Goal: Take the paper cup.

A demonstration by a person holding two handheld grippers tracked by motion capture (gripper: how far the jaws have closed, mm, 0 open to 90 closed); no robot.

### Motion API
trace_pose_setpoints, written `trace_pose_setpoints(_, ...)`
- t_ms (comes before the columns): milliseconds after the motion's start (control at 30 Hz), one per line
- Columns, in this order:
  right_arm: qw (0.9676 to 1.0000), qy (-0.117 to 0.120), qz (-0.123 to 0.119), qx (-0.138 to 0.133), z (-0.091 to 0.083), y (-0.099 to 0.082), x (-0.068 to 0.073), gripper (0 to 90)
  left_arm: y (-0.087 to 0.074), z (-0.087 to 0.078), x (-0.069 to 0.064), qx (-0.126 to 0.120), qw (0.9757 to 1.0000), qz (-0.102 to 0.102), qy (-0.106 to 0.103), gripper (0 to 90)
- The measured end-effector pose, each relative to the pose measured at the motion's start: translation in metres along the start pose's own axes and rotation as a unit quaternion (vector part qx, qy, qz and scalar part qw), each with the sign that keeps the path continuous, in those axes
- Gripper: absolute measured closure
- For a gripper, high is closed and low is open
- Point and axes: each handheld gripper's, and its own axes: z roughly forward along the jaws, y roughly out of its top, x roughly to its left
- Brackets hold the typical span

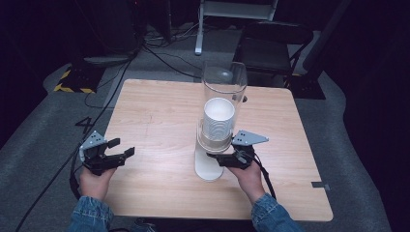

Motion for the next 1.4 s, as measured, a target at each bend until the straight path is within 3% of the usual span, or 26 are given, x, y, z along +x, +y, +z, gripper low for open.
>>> trace_pose_setpoints(133,0.9996,-0.004,0.005,0.028,0.005,-0.005,0.001,35.1,0.000,0.000,0.000,0.000,1.0000,0.000,0.001,25.7)
trace_pose_setpoints(1100,0.9993,-0.006,0.003,0.037,0.006,-0.014,0.002,35.3,0.000,0.000,0.000,-0.004,1.0000,-0.002,-0.001,25.8)
trace_pose_setpoints(1400,0.9991,0.002,0.015,0.040,0.004,-0.016,0.003,35.4,0.000,0.000,0.000,-0.004,1.0000,-0.002,-0.001,25.9)
